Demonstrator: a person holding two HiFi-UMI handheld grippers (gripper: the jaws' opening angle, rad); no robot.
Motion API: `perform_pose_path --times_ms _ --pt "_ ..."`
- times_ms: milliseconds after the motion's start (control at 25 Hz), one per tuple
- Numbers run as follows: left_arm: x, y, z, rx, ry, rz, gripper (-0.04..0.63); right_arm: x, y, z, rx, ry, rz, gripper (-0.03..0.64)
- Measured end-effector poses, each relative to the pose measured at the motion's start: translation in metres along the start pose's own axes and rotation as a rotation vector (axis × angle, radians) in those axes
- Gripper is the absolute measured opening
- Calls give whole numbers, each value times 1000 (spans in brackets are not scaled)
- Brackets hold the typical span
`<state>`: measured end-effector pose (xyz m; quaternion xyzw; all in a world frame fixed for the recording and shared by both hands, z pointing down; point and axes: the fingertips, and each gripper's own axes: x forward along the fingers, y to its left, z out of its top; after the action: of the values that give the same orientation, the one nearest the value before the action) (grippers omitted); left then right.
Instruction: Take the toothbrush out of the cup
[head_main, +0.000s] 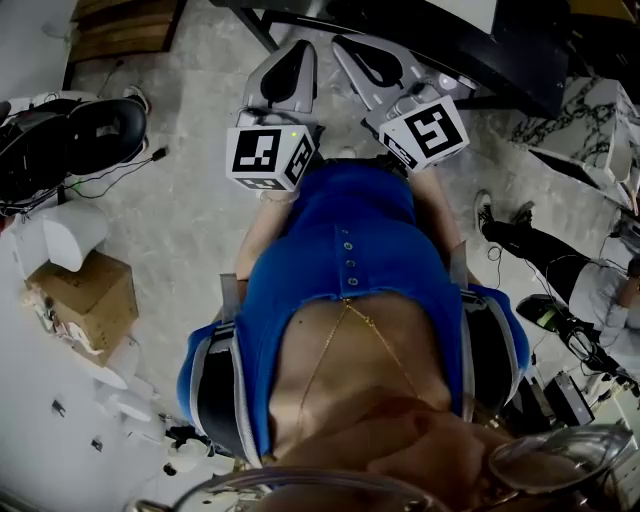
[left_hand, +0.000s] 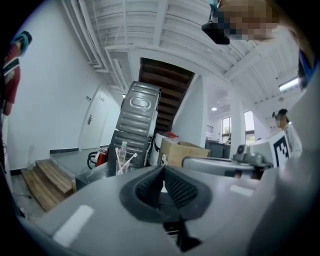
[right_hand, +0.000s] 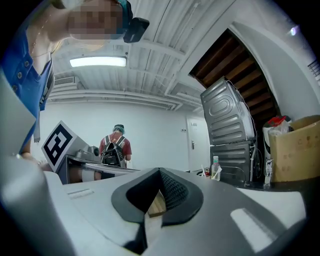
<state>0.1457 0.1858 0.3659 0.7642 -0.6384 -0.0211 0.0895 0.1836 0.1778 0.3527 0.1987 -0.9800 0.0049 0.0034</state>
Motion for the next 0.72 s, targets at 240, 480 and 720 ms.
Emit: perform_pose_path --times_ms 240,480,720 --pt "38 51 20 -3 -13 -51 3 58 -22 5 8 -13 -38 2" --pt "62 107 32 -6 7 -107 3 123 -32 8 12 -10 -75 2" --pt "76 142 37 -11 18 -162 3 161 -39 6 20 -4 -125 2"
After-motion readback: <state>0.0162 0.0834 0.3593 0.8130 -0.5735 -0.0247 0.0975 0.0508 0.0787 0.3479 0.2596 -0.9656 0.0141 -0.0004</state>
